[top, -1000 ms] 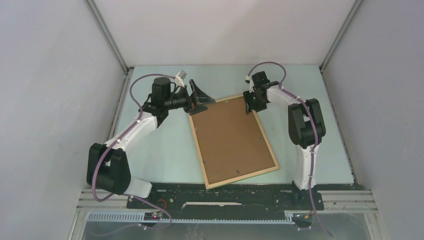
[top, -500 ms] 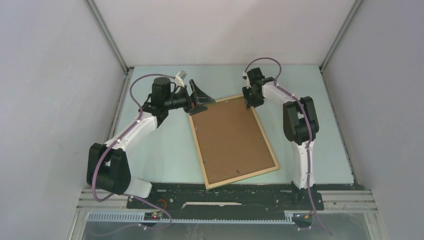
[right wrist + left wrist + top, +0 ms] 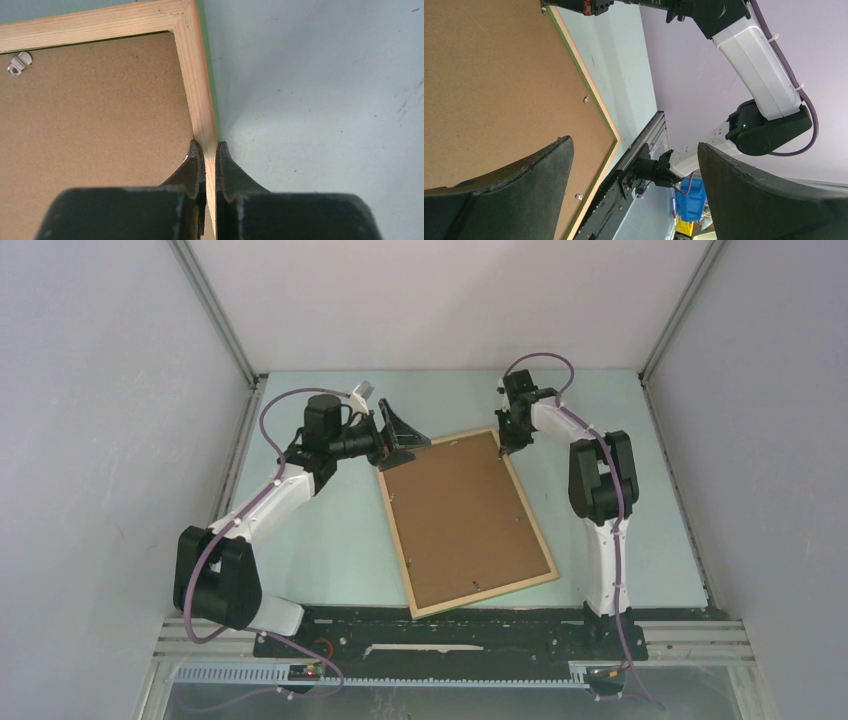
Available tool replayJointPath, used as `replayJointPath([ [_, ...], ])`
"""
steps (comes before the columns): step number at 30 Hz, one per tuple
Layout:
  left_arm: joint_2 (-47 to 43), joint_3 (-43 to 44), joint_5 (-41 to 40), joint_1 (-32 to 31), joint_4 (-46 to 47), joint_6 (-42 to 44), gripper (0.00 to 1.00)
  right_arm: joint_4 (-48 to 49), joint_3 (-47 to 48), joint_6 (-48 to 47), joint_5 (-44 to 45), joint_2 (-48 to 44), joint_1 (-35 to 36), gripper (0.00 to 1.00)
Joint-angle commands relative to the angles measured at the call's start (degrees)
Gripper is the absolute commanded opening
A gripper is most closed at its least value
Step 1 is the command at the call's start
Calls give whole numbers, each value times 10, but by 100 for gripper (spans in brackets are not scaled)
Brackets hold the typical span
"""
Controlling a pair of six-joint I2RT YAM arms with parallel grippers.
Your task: Put the photo into the frame
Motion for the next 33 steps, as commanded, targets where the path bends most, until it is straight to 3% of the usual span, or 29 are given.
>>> replayJointPath([
  [1, -12, -21, 11, -5, 23, -4, 100, -27, 18, 54, -40, 9, -5, 0],
  [2, -13, -21, 11, -5, 23, -4, 100, -25, 17, 57, -56, 3, -6, 0],
  [7, -14, -22, 12, -5, 24, -4, 100, -18, 11, 82, -77, -55, -7, 39],
  [10, -14, -21, 13, -6, 24, -5, 100, -15, -13, 99, -72, -95, -7, 49],
  [22, -21, -22, 15, -12, 28, -7, 100, -20, -289, 61, 31, -312, 28, 64],
  [28, -23, -22, 15, -16, 29, -8, 100, -48, -397, 65, 116, -375, 73, 62],
  [33, -23, -23, 13, -23, 29, -8, 100, -34, -449, 79, 116, -410, 96, 60],
])
